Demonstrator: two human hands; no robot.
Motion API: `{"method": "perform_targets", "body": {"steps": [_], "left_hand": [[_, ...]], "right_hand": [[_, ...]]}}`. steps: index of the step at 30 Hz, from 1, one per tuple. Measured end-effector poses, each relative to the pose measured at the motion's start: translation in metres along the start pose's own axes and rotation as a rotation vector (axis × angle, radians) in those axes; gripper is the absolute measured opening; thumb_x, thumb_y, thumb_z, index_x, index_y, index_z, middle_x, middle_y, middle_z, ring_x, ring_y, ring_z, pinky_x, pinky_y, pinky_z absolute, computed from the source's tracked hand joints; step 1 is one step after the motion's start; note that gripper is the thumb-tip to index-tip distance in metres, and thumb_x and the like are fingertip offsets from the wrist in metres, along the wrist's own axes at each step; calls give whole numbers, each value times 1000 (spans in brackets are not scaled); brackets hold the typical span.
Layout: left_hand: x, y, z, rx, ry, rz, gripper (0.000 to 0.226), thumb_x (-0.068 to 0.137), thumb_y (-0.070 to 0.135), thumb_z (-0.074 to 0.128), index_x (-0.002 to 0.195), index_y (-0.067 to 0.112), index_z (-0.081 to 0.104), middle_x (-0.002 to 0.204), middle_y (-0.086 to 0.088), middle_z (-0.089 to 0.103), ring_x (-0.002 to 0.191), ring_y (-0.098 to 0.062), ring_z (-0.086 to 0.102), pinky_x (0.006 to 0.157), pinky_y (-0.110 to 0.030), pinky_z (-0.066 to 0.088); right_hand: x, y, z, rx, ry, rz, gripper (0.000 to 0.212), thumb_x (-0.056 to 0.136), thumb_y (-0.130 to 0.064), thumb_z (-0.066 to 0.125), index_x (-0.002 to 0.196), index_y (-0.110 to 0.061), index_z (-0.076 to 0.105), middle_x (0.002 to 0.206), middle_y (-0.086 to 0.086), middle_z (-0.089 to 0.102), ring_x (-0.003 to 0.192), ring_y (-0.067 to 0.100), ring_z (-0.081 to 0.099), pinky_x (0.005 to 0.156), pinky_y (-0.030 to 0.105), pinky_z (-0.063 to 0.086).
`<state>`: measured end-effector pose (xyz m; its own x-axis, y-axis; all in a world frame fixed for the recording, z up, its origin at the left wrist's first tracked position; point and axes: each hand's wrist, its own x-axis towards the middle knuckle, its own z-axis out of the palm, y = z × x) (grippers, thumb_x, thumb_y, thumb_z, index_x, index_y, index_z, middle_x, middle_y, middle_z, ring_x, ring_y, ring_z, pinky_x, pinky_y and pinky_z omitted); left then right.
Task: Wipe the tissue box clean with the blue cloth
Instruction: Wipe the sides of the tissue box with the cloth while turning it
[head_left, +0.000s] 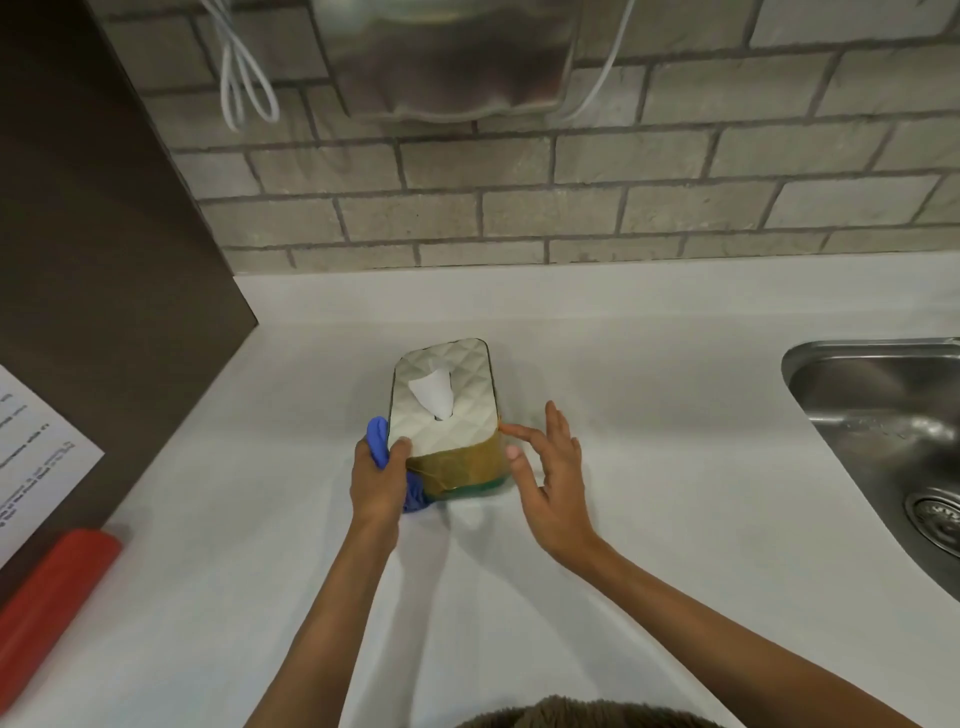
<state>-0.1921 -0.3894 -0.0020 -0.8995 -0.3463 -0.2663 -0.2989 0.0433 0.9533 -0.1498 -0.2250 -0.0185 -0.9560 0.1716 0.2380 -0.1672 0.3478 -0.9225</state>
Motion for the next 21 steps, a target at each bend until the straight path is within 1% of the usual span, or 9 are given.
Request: {"method": "perform_targets", "body": {"steps": [2, 4, 6, 7, 10, 12, 17, 19, 21], "left_hand": [[7, 2, -4, 52, -36, 59, 42, 92, 20, 53, 133, 13, 45, 124, -12, 56, 103, -24, 53, 90, -35, 44], [14, 6, -8, 92, -75, 117, 41, 92, 17, 53, 132, 15, 46, 117, -7, 56, 98, -19, 52, 84, -31, 42], [22, 10, -12, 114, -113, 154, 41, 91, 14, 54, 132, 15, 48, 113, -1, 55, 99, -17, 52, 83, -28, 40], [26, 12, -14, 125, -132, 167, 41, 91, 12, 55, 131, 15, 49, 113, 0, 55, 99, -17, 52, 84, -28, 40], [39, 20, -19, 149, -177, 177, 39, 88, 8, 58, 127, 13, 53, 111, -2, 58, 97, -18, 53, 80, -27, 42], [48, 26, -22, 134, -202, 164, 39, 86, 5, 61, 124, 12, 56, 110, -3, 59, 95, -18, 54, 71, -23, 45], [68, 42, -23, 60, -272, 36, 44, 80, -2, 64, 122, 8, 59, 109, -7, 62, 96, -21, 57, 81, -30, 48], [71, 45, -21, 0, -291, -26, 39, 84, 1, 62, 122, 8, 58, 98, -6, 65, 86, -19, 59, 74, -27, 49], [71, 45, -17, -68, -281, -62, 35, 88, 6, 59, 123, 7, 58, 98, -6, 64, 80, -14, 58, 69, -24, 48]], "right_hand": [[8, 4, -6, 25, 71, 29, 12, 87, -38, 50, 92, -41, 61, 149, 3, 35, 144, 15, 18, 118, 44, 11], [18, 7, -13, 86, 143, 51, 14, 88, -27, 57, 82, -39, 60, 130, -9, 57, 139, 17, 31, 114, 41, 23], [30, 7, -21, 178, 206, 108, 19, 89, -24, 57, 79, -40, 58, 104, -26, 60, 127, 14, 46, 106, 31, 32], [37, 8, -25, 216, 229, 140, 16, 90, -25, 55, 81, -38, 59, 99, -25, 60, 119, 12, 51, 103, 29, 36], [55, 10, -34, 297, 254, 214, 13, 93, -33, 48, 91, -30, 60, 98, -15, 63, 102, 8, 57, 92, 21, 43], [65, 12, -37, 339, 229, 275, 24, 93, -36, 42, 100, -24, 62, 104, -7, 65, 107, 12, 56, 85, 17, 38], [85, 20, -39, 341, 105, 397, 45, 95, -42, 33, 127, -17, 51, 125, 8, 59, 123, 21, 50, 97, 28, 30], [92, 21, -36, 319, 44, 433, 52, 95, -46, 31, 134, -15, 45, 133, 9, 56, 127, 21, 47, 100, 29, 29], [97, 22, -32, 295, -12, 455, 56, 94, -50, 30, 136, -15, 44, 134, 7, 55, 128, 20, 46, 100, 29, 28]]}}
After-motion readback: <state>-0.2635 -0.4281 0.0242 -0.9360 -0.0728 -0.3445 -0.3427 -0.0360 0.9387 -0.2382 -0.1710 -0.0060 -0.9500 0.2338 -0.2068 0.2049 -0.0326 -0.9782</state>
